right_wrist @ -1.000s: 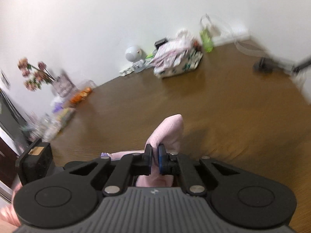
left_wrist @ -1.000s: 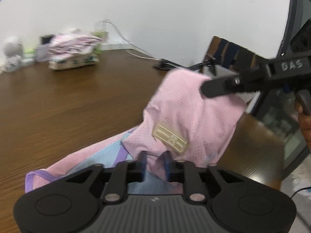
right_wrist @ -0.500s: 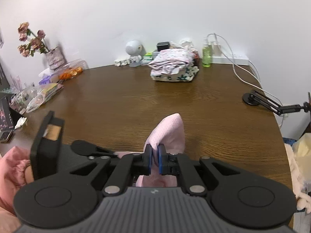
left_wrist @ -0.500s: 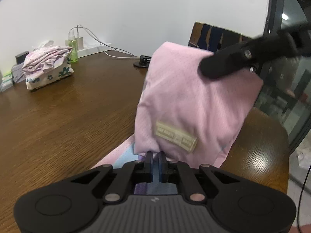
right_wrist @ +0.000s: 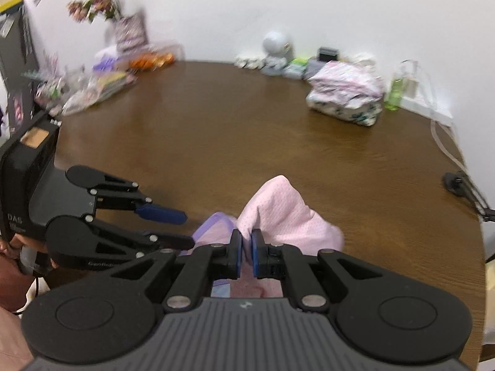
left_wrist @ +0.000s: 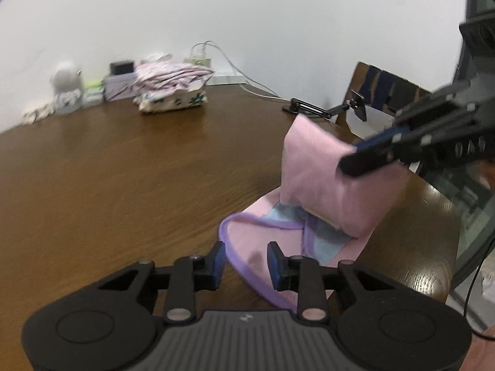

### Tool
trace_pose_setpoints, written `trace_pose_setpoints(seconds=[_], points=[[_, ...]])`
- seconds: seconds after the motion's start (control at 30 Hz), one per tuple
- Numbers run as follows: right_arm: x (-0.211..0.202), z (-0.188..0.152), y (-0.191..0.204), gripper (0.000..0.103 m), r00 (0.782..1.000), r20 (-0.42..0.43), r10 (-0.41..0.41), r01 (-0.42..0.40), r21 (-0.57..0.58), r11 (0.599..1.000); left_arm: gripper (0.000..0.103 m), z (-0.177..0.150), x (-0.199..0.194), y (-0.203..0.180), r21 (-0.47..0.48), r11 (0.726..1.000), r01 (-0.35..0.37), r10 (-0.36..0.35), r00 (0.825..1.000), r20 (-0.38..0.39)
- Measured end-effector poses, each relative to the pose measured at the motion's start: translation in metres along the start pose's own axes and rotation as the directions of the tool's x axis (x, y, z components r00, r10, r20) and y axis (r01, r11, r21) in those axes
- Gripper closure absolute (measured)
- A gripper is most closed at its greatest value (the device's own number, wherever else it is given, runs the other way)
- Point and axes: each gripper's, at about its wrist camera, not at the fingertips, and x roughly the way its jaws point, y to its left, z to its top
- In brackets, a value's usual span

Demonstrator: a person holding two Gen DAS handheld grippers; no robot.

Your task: Fold clothes

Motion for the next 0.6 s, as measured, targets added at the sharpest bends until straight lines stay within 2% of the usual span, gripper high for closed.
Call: trace_pose_setpoints(seconds=[0.17,0.37,0.5,0.6], points=[[0.026,-0.007,0.017,0.097,0.998,-0.038,0.053,-0.052,0.022,0.998,0.076,-0.011,-0.015,0.011,-0.052,0.998,0.018,-0.016,0.999,0.038],[0.050,-0.022,0.023,0.096,0.991,-0.034,0.129,-0.124,0.109,0.986,0.076,-0.022,-0.020,0.016,-0.084,0.996,-0.001,0.003,1.000,0.017],[0.054,-0.031,0.022,0.084,0.975,0.021,0.223,-0.223,0.182,0.958,0.076,-0.024,-0.018,0.022,-0.103,0.995,-0.018,0.019,1.000,0.009],[0.037,-0.037,0.011,0.082,0.956,0.112,0.272,-0.291,0.223,0.930,0.076,-0.019,-0.026,0.026,-0.117,0.993,-0.034,0.038,0.999,0.036]])
